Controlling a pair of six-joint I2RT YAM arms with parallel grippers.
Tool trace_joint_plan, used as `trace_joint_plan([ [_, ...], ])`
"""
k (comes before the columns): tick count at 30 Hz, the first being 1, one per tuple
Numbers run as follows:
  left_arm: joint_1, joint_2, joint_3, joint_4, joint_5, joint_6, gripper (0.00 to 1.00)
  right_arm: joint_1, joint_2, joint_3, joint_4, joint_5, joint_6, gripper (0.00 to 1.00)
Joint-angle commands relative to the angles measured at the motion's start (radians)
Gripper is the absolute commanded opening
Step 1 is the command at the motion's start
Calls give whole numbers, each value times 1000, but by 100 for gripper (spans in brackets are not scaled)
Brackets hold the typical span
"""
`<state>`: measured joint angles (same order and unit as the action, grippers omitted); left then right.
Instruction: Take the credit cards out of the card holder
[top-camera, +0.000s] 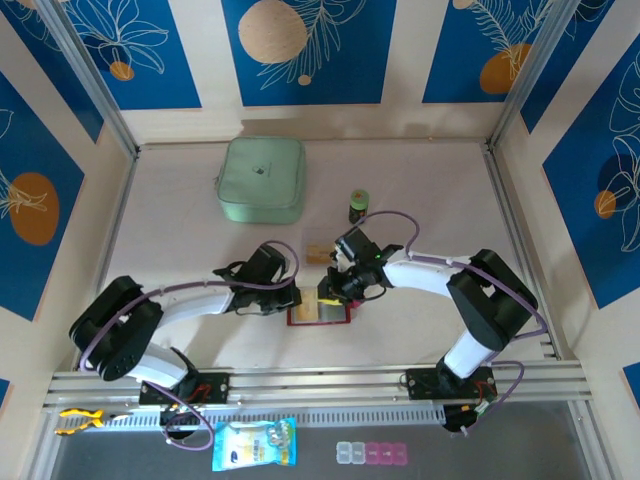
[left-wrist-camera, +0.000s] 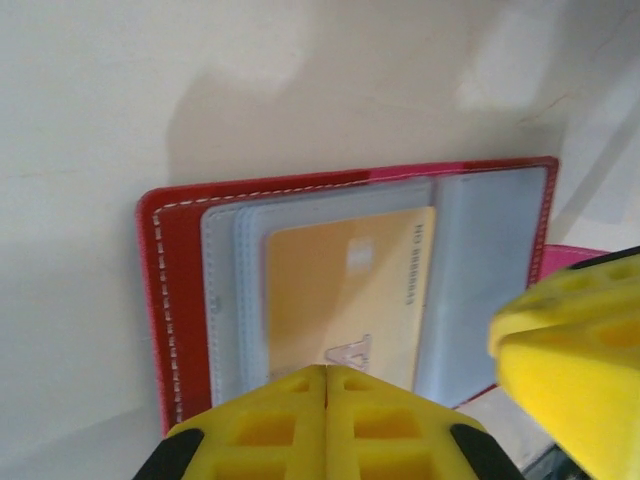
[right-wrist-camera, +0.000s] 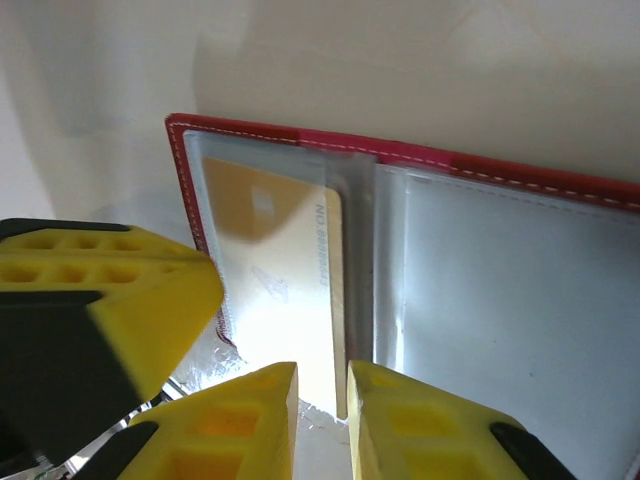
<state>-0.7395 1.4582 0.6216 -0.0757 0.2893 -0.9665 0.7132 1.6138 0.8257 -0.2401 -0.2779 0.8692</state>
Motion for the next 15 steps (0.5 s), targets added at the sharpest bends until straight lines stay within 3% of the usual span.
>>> trace_joint_plan([
  [1, 8, 12, 7, -40, -9, 25, 5, 2, -6, 33, -22, -20, 4, 23],
  [15, 9, -17, -35, -16, -12, 5, 6, 23, 82, 74, 5, -40, 8, 25],
])
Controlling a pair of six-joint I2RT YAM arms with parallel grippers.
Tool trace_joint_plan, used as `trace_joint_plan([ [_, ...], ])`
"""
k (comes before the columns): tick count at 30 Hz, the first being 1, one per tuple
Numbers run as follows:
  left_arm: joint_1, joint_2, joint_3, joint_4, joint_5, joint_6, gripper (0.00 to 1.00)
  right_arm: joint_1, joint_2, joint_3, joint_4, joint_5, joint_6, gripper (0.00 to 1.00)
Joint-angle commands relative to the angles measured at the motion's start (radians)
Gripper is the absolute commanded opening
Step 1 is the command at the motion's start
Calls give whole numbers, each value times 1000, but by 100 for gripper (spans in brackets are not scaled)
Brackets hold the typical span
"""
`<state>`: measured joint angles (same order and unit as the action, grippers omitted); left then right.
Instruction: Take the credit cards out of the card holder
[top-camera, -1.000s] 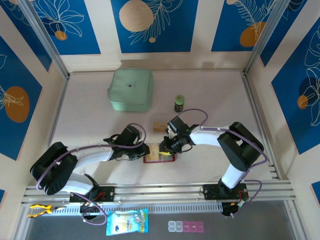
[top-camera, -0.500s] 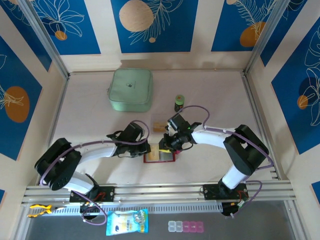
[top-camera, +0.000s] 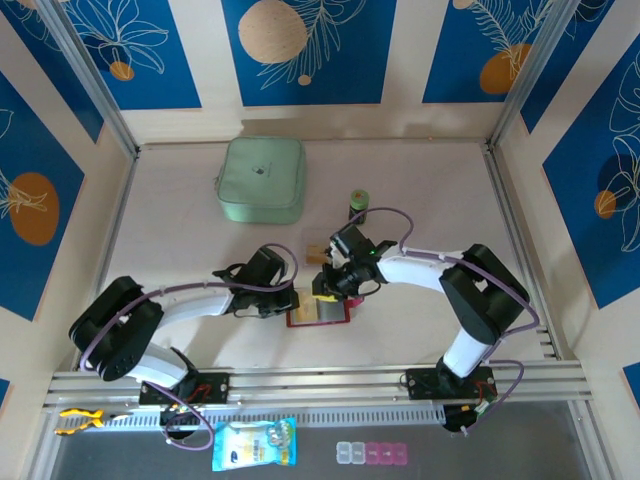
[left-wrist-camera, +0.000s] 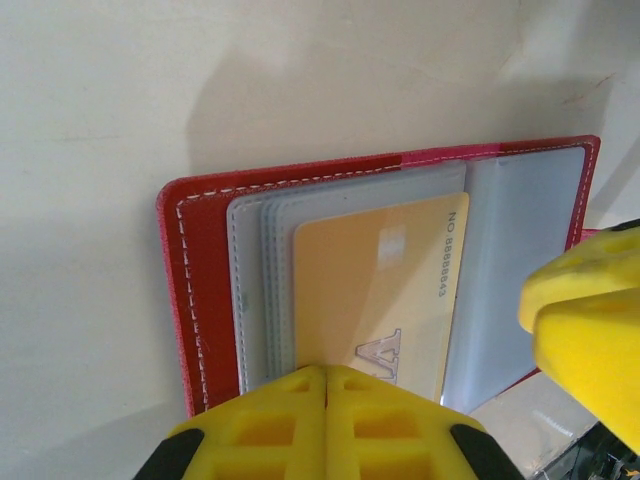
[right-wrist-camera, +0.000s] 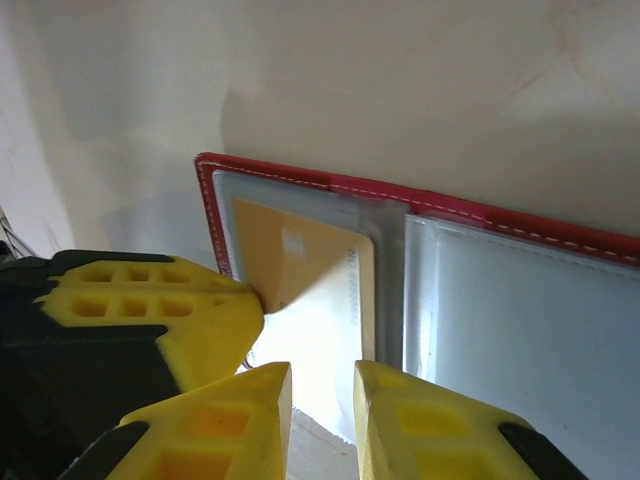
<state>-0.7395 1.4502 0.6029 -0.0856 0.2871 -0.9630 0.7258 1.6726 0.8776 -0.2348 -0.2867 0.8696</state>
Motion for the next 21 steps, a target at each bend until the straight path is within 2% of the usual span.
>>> trace_joint_plan([
  [1, 7, -7, -14, -7, -8, 3, 6, 11, 26, 24, 1, -31, 6, 25],
  [11, 9, -5, -12, -9, -11, 8, 6, 29, 60, 25, 19, -39, 8, 17],
  [17, 9, -17, -4, -26, -17, 13, 6, 33, 75, 16, 4, -17, 2, 20],
  [21, 8, -45, 7, -38, -11, 9, 10, 37, 77, 9, 2, -10, 0, 20],
])
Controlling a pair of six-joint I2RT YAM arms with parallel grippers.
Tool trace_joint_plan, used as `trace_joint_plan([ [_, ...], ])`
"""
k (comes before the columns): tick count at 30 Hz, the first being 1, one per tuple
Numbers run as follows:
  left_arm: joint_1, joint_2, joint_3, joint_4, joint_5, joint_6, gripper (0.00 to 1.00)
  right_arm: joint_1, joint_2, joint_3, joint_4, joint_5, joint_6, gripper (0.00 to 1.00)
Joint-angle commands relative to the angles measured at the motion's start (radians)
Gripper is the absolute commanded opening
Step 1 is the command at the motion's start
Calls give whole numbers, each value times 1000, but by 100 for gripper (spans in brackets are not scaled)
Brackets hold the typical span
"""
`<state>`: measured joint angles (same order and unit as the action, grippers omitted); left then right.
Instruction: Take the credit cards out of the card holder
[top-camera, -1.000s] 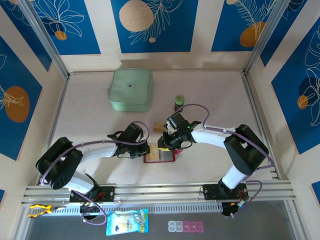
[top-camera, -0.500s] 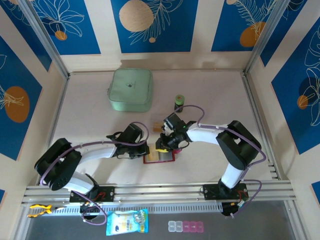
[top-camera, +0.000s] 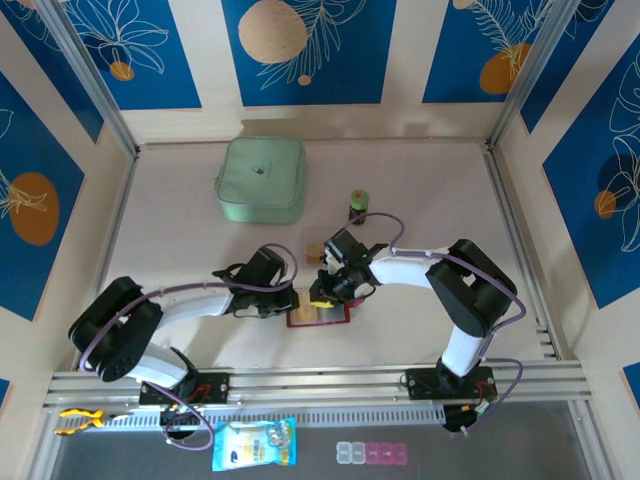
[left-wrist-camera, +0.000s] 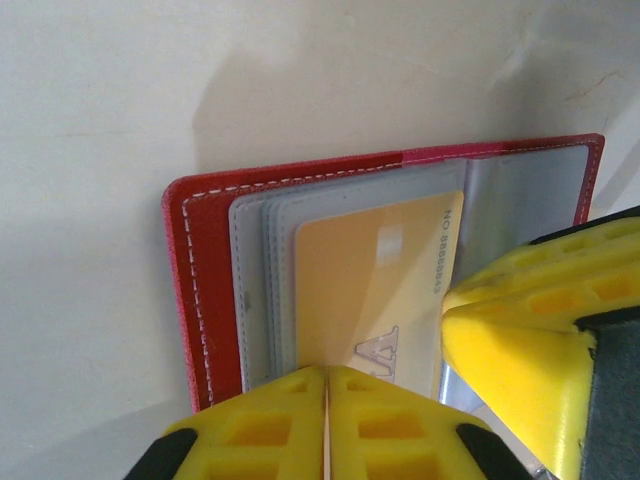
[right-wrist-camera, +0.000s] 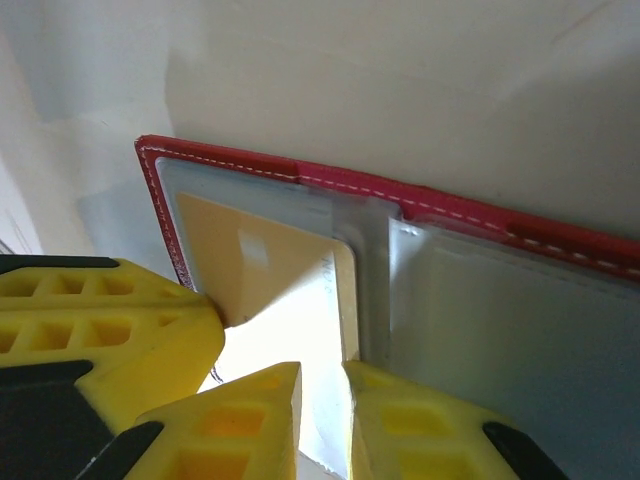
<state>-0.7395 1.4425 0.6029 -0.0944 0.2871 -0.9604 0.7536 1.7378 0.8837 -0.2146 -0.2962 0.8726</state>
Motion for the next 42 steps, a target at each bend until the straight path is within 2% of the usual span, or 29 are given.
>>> trace_joint_plan([
  [1, 9, -46, 9, -32, -11, 6, 11, 10, 11, 2, -21, 3, -4, 20],
  [5, 9, -67, 25, -89, -36, 27, 12, 12, 2, 4, -38, 23, -9, 20],
  [14, 9, -10, -17, -19, -4, 12, 8, 16, -7, 17, -60, 43, -20, 21],
  [27, 9, -6, -29, -33, -17, 15, 7, 8, -40, 23, -121, 97, -49, 21],
  [42, 8, -21, -13, -42, -18, 17, 7, 6, -79, 32, -146, 105, -59, 21],
])
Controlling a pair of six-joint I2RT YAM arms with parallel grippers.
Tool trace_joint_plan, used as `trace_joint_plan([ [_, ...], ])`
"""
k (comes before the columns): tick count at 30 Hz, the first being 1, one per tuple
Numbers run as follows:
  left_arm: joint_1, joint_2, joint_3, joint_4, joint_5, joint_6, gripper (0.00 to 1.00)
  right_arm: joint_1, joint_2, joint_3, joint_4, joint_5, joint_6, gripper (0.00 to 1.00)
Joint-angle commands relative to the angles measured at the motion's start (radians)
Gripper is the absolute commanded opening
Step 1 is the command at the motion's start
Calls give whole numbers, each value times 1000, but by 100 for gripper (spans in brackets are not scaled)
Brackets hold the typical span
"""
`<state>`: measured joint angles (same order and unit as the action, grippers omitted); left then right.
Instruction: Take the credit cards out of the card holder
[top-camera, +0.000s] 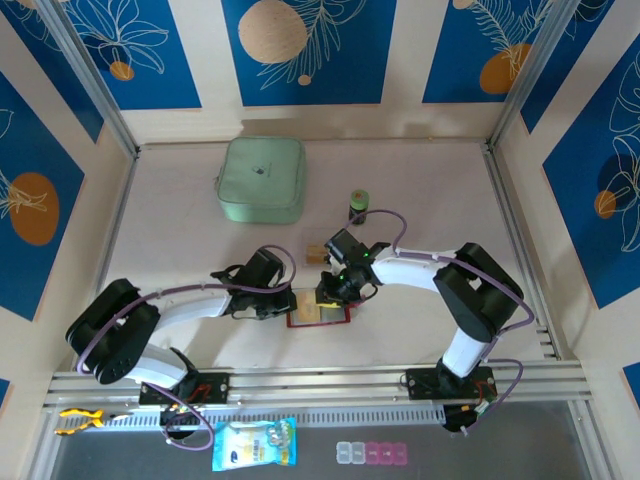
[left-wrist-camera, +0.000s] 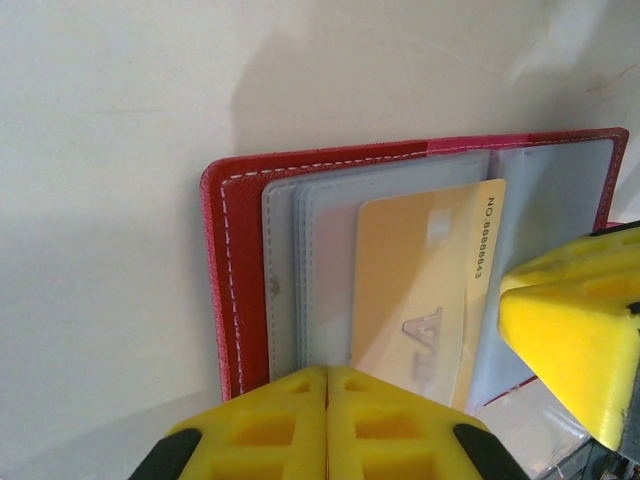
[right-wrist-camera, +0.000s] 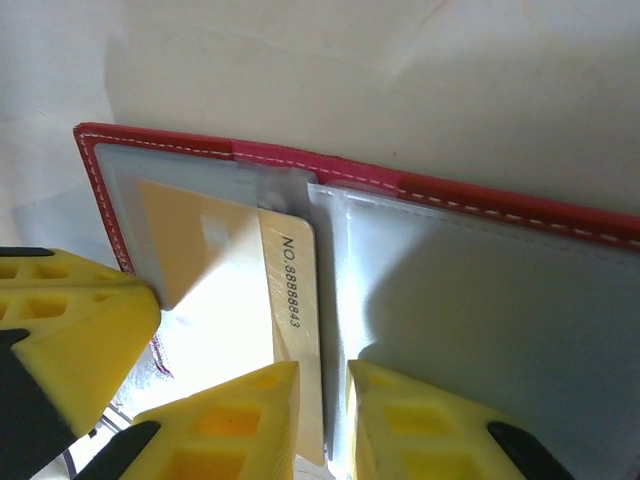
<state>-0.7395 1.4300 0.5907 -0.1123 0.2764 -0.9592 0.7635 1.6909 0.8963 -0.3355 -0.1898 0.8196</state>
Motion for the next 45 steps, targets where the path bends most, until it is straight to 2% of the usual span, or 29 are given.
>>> trace_joint_plan([
  [1, 9, -12, 2, -31, -9, 16, 7, -2, -36, 18, -23, -5, -4, 21],
  [12, 8, -71, 25, -34, -7, 5, 10, 11, -39, 6, 40, -64, 31, 21],
  [16, 5, -49, -1, 56, 35, -29, 7, 14, -21, 0, 63, -77, 42, 21],
  [21, 0, 0, -6, 88, 57, -29, 1, 17, 7, -2, 79, -88, 47, 21],
  [29, 3, 29, -16, 31, 23, 7, 0, 19, 47, -9, 90, -100, 45, 21],
  [38, 3, 21, -21, 12, 9, 12, 0, 6, 48, 6, 19, -26, 4, 21],
  [45, 3, 19, -20, 11, 10, 11, 0, 2, 40, 27, -8, -19, -14, 21],
])
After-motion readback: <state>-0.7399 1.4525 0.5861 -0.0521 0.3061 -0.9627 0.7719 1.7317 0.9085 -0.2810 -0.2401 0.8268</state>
